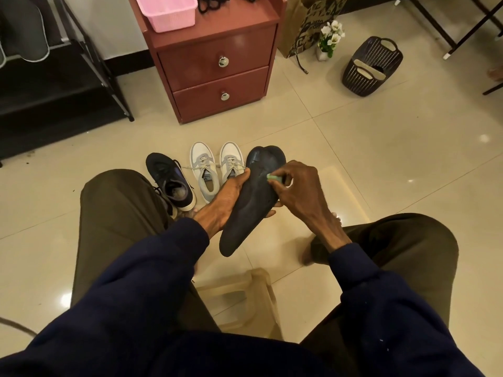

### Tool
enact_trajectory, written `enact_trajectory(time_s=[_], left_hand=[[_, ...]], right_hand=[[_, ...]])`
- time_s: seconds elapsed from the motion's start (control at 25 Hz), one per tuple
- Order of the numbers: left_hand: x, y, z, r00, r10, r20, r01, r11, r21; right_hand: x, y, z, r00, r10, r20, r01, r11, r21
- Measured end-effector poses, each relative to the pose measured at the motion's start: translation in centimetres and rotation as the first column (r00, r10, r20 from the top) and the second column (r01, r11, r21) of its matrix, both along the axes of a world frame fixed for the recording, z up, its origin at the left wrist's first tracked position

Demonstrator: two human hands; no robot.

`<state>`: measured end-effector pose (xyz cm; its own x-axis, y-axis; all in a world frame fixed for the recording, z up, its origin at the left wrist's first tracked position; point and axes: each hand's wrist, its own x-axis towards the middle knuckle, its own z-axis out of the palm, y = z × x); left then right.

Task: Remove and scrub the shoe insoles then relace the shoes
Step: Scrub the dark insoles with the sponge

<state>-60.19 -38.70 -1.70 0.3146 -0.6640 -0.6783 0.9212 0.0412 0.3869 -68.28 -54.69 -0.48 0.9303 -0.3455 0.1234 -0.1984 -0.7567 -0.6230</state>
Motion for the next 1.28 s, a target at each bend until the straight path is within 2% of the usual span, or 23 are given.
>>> enact_trajectory(time_s=[0.08, 0.12, 0.24, 0.28, 0.32, 0.44, 0.48, 0.64, 0.68, 0.8, 0.84, 0.88, 1.0, 1.04, 1.16, 1.2, 1.28], left_hand=[[0.2, 0.2, -0.4, 0.997, 0.041, 0.059, -0.042, 0.999, 0.016], [0.3, 0.2, -0.3, 0.998, 0.036, 0.056, -0.037, 0.999, 0.011], [0.0, 0.2, 0.2, 0.999, -0.045, -0.016, 0.045, 0.999, -0.028], [-0.1, 0.1, 0.2, 0.998, -0.054, -0.019, 0.053, 0.998, -0.023], [-0.2, 0.0, 0.2, 0.999, -0.036, -0.025, 0.036, 0.999, -0.008], [0.2, 0.0, -0.4, 1.0, 0.026, 0.005, -0.026, 0.999, 0.028], [0.3, 0.0, -0.2, 1.0, 0.022, 0.018, -0.022, 0.999, 0.029], [-0.1, -0.1, 0.1, 0.996, -0.084, -0.002, 0.084, 0.996, 0.023], [-0.2, -0.1, 0.2, 0.995, -0.095, 0.007, 0.094, 0.995, 0.034], [-0.2, -0.1, 0.3, 0.998, -0.063, 0.031, 0.061, 0.997, 0.053], [-0.1, 0.0, 0.2, 0.997, -0.061, 0.039, 0.059, 0.997, 0.052], [0.0, 0.0, 0.3, 0.996, -0.078, 0.041, 0.076, 0.996, 0.048], [-0.1, 0.0, 0.3, 0.989, -0.147, 0.017, 0.147, 0.989, 0.032], [-0.2, -0.1, 0.4, 0.988, -0.155, 0.018, 0.155, 0.987, 0.037], [-0.2, -0.1, 0.3, 0.993, -0.113, 0.015, 0.112, 0.991, 0.069], [0.0, 0.0, 0.0, 0.995, -0.103, 0.017, 0.102, 0.992, 0.071], [0.0, 0.0, 0.0, 0.991, -0.131, 0.016, 0.13, 0.99, 0.056]], right_hand=[[0.1, 1.4, 0.2, 0.988, 0.149, -0.028, -0.146, 0.985, 0.09], [0.2, 1.2, 0.2, 0.993, 0.113, -0.028, -0.111, 0.992, 0.057], [0.2, -1.0, 0.1, 0.982, -0.186, -0.009, 0.185, 0.979, -0.082], [0.1, -1.1, 0.0, 0.979, -0.206, 0.003, 0.206, 0.975, -0.085], [0.0, -0.7, -0.1, 0.988, -0.156, 0.017, 0.157, 0.985, -0.07], [0.1, 1.8, 0.0, 0.99, 0.139, 0.005, -0.139, 0.99, 0.034], [0.3, 1.8, 0.0, 0.989, 0.149, 0.002, -0.149, 0.989, 0.018], [0.3, -0.7, -0.1, 0.983, -0.181, 0.028, 0.183, 0.982, -0.05], [0.3, -0.5, -0.1, 0.986, -0.165, 0.035, 0.166, 0.985, -0.042], [0.3, 1.6, 0.1, 0.992, 0.122, 0.021, -0.123, 0.99, 0.069], [0.4, 1.7, 0.1, 0.989, 0.149, 0.017, -0.15, 0.986, 0.077], [0.6, 1.2, -0.1, 0.995, 0.099, 0.017, -0.1, 0.993, 0.061], [0.5, -1.0, -0.1, 0.98, -0.195, 0.021, 0.196, 0.981, -0.01], [0.4, -0.9, -0.2, 0.983, -0.181, 0.025, 0.181, 0.983, -0.001], [0.4, 1.4, 0.3, 0.996, 0.094, 0.008, -0.095, 0.991, 0.095], [0.4, 1.5, 0.3, 0.994, 0.111, 0.003, -0.111, 0.989, 0.103], [0.6, 0.1, 0.0, 0.999, -0.043, 0.0, 0.043, 0.998, 0.044]])
